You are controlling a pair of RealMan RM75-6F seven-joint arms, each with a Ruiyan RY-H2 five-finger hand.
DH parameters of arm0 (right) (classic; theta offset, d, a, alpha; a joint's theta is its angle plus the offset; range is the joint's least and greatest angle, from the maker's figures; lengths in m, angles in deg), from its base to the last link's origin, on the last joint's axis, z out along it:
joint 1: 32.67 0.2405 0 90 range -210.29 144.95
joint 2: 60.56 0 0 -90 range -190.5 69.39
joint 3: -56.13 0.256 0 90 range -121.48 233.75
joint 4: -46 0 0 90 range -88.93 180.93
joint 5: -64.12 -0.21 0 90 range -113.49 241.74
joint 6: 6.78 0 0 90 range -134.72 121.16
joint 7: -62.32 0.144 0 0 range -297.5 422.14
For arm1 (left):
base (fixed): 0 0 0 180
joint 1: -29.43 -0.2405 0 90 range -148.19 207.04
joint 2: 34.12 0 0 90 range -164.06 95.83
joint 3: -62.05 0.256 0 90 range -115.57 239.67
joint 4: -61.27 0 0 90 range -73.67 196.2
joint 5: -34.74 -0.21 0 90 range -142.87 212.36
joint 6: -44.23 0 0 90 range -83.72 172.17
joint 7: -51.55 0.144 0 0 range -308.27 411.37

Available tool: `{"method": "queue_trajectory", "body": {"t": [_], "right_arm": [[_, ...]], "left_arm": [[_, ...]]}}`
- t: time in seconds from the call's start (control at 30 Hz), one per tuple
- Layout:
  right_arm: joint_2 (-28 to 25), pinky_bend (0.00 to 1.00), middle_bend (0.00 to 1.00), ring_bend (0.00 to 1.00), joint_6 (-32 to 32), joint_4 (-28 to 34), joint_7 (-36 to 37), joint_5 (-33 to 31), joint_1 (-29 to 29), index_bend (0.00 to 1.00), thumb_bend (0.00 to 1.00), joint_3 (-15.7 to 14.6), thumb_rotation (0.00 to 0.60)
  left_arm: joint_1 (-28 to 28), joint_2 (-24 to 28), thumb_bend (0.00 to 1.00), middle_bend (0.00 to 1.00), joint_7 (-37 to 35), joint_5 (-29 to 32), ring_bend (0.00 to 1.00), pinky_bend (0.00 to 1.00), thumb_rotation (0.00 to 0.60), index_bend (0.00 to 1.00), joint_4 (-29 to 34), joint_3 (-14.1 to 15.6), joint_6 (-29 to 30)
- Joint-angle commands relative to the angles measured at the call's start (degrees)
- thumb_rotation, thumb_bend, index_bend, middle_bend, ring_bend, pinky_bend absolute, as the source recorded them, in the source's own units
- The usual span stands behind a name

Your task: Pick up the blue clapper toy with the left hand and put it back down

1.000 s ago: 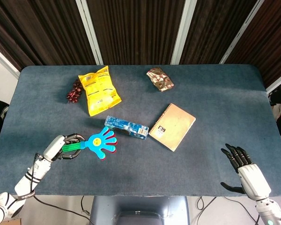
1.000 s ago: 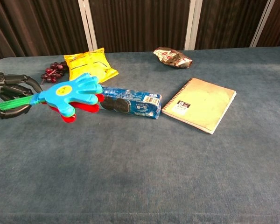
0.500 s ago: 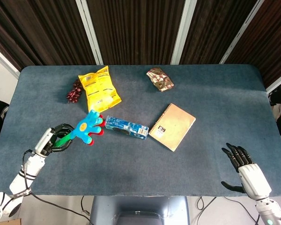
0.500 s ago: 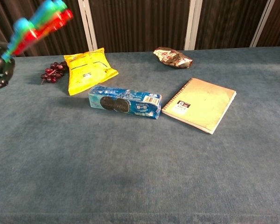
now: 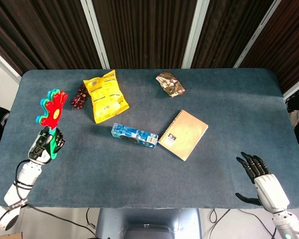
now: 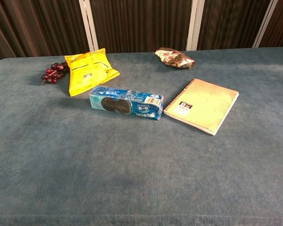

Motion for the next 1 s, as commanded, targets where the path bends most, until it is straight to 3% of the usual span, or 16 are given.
{"method": "queue_trajectory", "body": {"t": [0.03,0.1,0.3,0.6,0.83,0.87,0.93,1.0], "right_arm": [[-0.06,0.00,0.00,0.00,-0.01,0.06,0.08,0.11,0.00,0.00,0.21,-0.09,0.600],[-0.06,0.00,0.00,0.00,-0.02,0.09,0.08,0.22,-0.01,0.00,0.21,-0.15,0.600],[-0.08,0.00,0.00,0.00,0.08,0.08,0.14,0.16,-0.01,0.00,0.21,-0.04,0.600],[-0.31,0.00,0.00,0.00,0.54,0.03,0.64,0.81,-0.08,0.00,0.21,-0.25,0.600],[-0.50,0.00,0.00,0.00,0.86,-0.03,1.08,1.08,-0.12,0.00,0.21,-0.30,0.600],[-0.50,0.00,0.00,0.00,0.84,-0.03,1.11,1.07,-0.11,0.00,0.21,-0.31,0.600],[-0.49,0.00,0.00,0.00,0.67,-0.04,1.11,1.07,-0.05,0.00,0.21,-0.36,0.600],[-0.44,0.00,0.00,0.00,0.44,-0.06,1.06,1.08,0.02,0.00,0.21,-0.42,0.600]], "left_arm": [[0.53,-7.62,0.60,0.86,80.85,-7.81,0.68,1.00,0.600,0.88,-13.29,4.38,-2.24],[0.58,-9.44,0.60,0.86,89.51,-8.13,0.68,1.00,0.600,0.88,-15.05,4.90,-3.71],[1.46,-11.27,0.60,0.86,96.49,-6.89,0.68,1.00,0.600,0.88,-15.94,4.67,-6.54],[2.61,-12.18,0.60,0.85,91.37,-5.69,0.68,1.00,0.600,0.88,-14.33,4.97,-8.02],[2.50,-14.74,0.59,0.84,89.63,-4.47,0.67,0.99,0.600,0.87,-16.77,4.59,-7.97],[2.53,-15.05,0.58,0.82,89.38,-4.34,0.66,0.98,0.600,0.85,-17.22,4.70,-8.40],[2.78,-15.36,0.55,0.74,88.79,-4.18,0.59,0.87,0.600,0.71,-17.95,5.36,-10.39],[3.12,-15.35,0.51,0.54,87.89,-3.91,0.47,0.72,0.600,0.50,-18.07,5.88,-12.44]]}}
